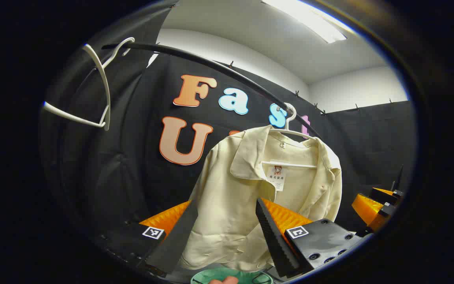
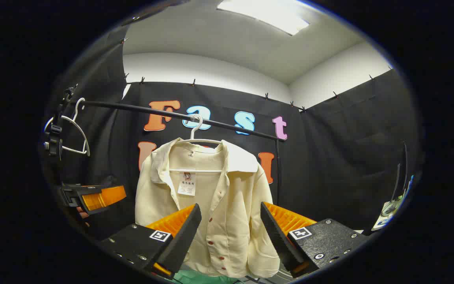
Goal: Grasp the clothes on the hanger with both hands and then place them into the laundry hamper below.
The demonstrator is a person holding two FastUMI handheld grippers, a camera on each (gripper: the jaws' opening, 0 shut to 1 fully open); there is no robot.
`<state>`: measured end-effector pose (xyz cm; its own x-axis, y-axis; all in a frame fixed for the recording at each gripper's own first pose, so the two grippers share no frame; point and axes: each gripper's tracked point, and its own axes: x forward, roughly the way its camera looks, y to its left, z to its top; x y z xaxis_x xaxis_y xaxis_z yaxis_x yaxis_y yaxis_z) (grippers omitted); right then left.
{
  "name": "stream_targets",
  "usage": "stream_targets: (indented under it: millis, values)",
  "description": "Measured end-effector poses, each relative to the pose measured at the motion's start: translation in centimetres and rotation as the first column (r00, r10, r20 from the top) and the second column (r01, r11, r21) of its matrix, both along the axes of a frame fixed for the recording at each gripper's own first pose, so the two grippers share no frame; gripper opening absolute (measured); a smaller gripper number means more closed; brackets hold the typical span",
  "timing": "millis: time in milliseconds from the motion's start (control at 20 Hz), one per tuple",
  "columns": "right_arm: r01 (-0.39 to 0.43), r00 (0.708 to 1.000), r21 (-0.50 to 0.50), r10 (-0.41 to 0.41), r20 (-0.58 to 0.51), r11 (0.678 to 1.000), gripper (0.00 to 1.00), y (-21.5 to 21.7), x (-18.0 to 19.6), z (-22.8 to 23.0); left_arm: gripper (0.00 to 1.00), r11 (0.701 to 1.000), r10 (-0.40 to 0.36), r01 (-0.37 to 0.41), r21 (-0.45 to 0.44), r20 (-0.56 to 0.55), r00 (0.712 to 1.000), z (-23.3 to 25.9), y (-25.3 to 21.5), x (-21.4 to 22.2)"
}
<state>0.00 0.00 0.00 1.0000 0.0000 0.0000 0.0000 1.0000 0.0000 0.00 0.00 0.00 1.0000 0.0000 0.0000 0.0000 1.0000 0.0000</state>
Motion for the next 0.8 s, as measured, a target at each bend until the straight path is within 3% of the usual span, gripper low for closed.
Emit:
stream_targets:
  millis: [250, 500, 700, 800]
  values:
    - [-0.006, 1.000, 0.024, 0.006, 0.007, 1.000, 0.93, 0.2, -1.1, 0.4, 1.00, 1.000, 0.019, -0.020, 0.009, 0.028, 0.999, 0.9, 0.3, -0.7]
    - [-0.004, 1.000, 0.015, 0.004, -0.019, 1.000, 0.93, -0.1, -1.3, -0.2, 0.96, 1.000, 0.012, -0.012, 0.005, 0.033, 0.999, 1.1, 0.4, -1.0]
    - [0.036, 0.999, -0.094, -0.035, 0.015, 0.995, 0.93, -2.6, -0.9, 1.0, 0.96, 0.999, 0.024, -0.025, 0.044, 0.035, 0.999, 1.6, 1.2, -1.3]
    - [0.041, 0.999, -0.100, -0.040, 0.013, 0.994, 0.93, -2.9, -1.2, 1.2, 0.96, 0.998, 0.030, -0.032, 0.053, 0.042, 0.999, 1.8, 1.5, -1.4]
